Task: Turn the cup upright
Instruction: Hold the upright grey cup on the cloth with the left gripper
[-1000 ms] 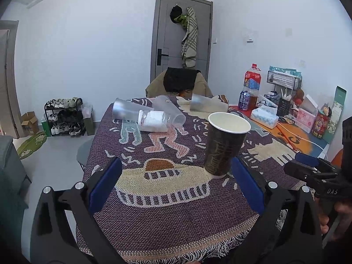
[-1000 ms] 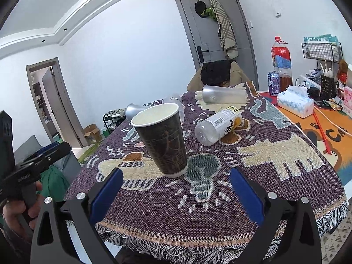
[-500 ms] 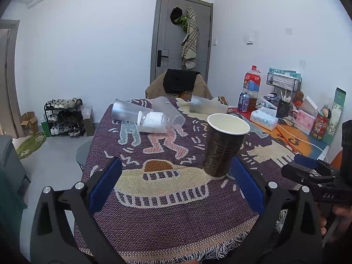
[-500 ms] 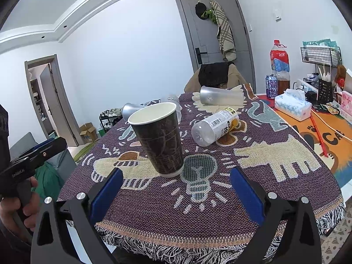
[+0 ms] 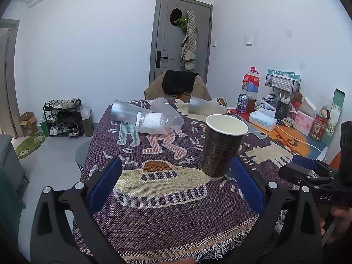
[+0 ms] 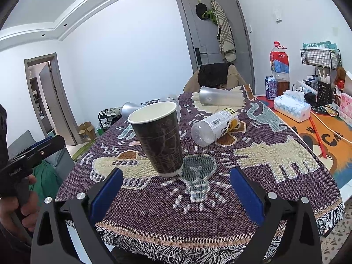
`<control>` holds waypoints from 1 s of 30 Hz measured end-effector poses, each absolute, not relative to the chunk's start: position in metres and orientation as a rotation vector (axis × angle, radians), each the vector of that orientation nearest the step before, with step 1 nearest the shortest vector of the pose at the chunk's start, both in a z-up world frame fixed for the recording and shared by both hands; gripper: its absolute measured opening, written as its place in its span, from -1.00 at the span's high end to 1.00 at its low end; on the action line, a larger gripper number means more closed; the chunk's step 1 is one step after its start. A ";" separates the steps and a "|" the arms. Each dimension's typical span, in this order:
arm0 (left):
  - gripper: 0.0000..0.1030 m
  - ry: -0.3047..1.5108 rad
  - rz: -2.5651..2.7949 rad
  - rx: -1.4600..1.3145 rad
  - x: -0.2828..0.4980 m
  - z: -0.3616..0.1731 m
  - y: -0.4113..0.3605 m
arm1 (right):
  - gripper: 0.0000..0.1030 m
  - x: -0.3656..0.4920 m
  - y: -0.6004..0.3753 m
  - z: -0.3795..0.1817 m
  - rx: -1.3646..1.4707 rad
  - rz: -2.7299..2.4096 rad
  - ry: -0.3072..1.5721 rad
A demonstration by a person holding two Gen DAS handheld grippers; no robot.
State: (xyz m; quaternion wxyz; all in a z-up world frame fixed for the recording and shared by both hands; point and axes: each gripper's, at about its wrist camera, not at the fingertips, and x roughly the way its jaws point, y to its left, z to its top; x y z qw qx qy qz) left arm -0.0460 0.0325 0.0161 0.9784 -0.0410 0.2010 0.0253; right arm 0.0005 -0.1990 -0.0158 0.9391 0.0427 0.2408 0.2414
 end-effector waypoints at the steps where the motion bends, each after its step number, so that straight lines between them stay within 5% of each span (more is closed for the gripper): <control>1: -0.91 0.406 0.053 -0.083 -0.046 0.016 0.032 | -0.85 0.000 -0.199 -0.015 0.088 0.493 0.491; 30: -0.91 0.396 0.048 -0.084 -0.047 0.015 0.035 | -0.85 0.000 -0.201 -0.015 0.078 0.486 0.486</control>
